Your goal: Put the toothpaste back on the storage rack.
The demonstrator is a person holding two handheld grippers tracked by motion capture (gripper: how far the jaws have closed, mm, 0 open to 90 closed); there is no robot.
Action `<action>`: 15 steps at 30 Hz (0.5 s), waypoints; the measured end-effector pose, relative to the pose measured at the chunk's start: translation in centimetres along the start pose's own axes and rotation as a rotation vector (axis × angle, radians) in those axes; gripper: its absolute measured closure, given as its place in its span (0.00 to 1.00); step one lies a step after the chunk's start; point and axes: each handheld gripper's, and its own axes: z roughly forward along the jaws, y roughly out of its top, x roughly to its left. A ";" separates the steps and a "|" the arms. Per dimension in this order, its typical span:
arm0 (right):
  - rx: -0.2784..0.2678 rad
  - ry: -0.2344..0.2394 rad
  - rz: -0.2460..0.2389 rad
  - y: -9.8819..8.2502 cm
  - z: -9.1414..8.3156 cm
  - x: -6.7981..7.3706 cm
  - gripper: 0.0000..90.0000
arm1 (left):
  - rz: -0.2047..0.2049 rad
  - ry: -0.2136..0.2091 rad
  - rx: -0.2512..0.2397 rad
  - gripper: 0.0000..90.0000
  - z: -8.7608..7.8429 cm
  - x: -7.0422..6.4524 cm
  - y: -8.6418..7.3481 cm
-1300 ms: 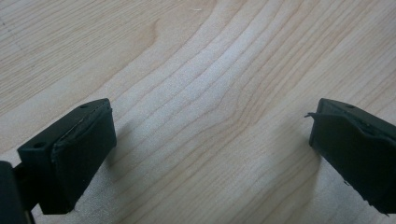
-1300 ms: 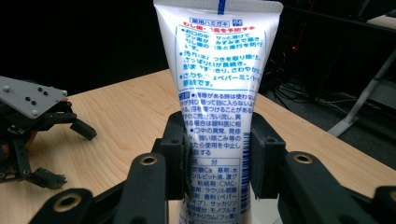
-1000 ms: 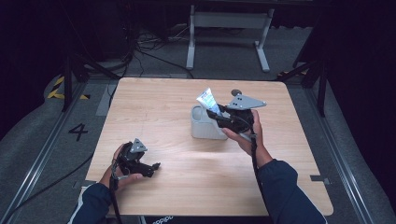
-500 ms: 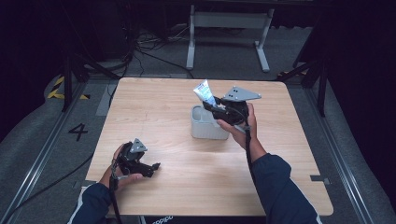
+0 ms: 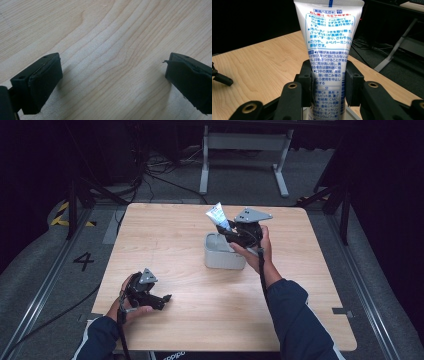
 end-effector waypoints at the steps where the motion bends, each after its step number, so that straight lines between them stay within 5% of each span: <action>1: -0.005 0.004 0.002 0.0 0.1 -0.1 0.73 | 0.000 0.000 0.000 0.02 0.0 0.0 0.0; 15: 0.064 0.021 -0.059 0.4 1.8 0.1 0.73 | 0.004 0.001 -0.003 0.02 0.0 0.0 0.0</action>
